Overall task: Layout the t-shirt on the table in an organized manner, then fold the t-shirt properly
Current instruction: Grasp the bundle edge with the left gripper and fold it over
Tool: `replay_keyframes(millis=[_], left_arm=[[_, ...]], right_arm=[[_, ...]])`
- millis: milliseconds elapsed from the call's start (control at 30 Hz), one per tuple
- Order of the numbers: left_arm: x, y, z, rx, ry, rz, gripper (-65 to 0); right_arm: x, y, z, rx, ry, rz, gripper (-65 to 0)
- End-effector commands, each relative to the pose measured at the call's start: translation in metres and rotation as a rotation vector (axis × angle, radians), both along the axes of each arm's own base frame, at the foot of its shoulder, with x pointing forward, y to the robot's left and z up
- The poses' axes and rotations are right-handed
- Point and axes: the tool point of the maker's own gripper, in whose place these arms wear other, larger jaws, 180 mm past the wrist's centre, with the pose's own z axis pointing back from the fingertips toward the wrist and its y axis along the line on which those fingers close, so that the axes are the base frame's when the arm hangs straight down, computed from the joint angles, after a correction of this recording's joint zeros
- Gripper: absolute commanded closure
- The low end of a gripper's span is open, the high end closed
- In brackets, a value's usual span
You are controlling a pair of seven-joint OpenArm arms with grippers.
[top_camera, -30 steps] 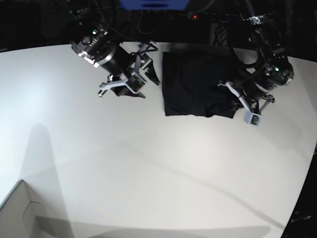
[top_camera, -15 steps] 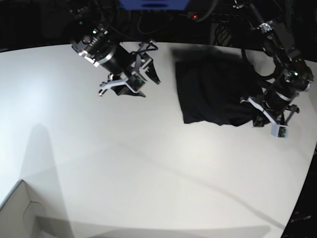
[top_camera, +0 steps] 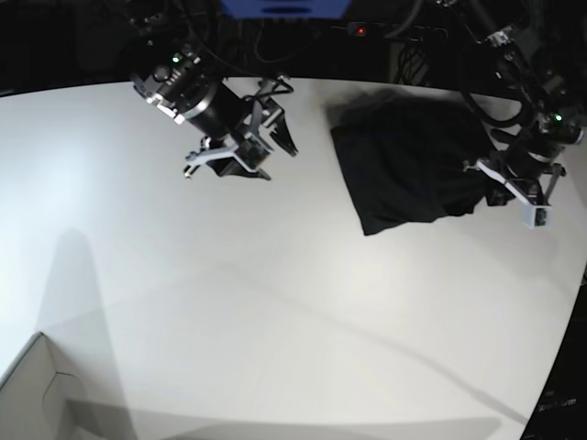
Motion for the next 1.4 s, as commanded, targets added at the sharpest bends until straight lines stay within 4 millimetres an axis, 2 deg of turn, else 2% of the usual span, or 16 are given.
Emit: replay_keyframes(millis=[0, 67, 133, 233, 333, 433, 500, 567, 700, 833, 1000, 1267, 1367], left_arm=[[0.005, 0.009, 0.013, 0.019, -0.045, 0.012, -2.0], [0.004, 0.019, 0.017, 0.04, -0.045, 0.024, -7.2], [0.003, 0.025, 0.018, 0.05, -0.043, 0.029, -15.8], [0.003, 0.027, 0.02, 0.057, -0.047, 0.028, -28.7], [0.002, 0.028, 0.02, 0.058, -0.045, 0.026, -38.5], [-0.006, 0.03, 0.019, 0.065, -0.035, 0.031, -45.4], [-0.018, 0.04, 0.024, 0.085, -0.038, 0.066, -47.9], [-0.029, 0.049, 0.025, 0.099, -0.032, 0.097, -49.5], [-0.052, 0.058, 0.012, 0.065, 0.002, 0.142, -50.4], [-0.07, 0.049, -0.01, -0.051, 0.02, 0.165, -50.3], [-0.074, 0.037, -0.017, -0.115, 0.017, 0.178, -50.3], [-0.091, 0.05, 0.02, -0.094, -0.084, 0.214, -50.3], [-0.094, 0.046, 0.029, -0.104, -0.108, 0.204, -50.3]], right_arm=[[0.003, 0.005, 0.014, 0.04, -0.04, 0.005, -30.2], [0.004, 0.005, 0.014, 0.04, -0.042, 0.007, -30.2], [0.003, 0.005, 0.014, 0.041, -0.041, 0.008, -30.2], [0.003, 0.005, 0.014, 0.041, -0.041, 0.008, -30.2], [0.004, 0.005, 0.018, 0.041, -0.053, 0.009, -30.2], [0.005, 0.004, 0.024, 0.04, -0.069, 0.009, -30.2], [0.006, 0.004, 0.028, 0.041, -0.082, 0.009, -30.2], [0.007, 0.003, 0.03, 0.04, -0.086, 0.006, -30.2], [0.007, 0.003, 0.03, 0.04, -0.086, 0.006, -30.2], [0.006, 0.004, 0.029, 0.041, -0.084, 0.009, -30.2], [0.005, 0.004, 0.03, 0.041, -0.083, 0.01, -30.2], [0.005, 0.004, 0.029, 0.038, -0.082, 0.011, -30.2], [0.003, 0.0, 0.026, 0.022, -0.08, 0.019, -30.2]])
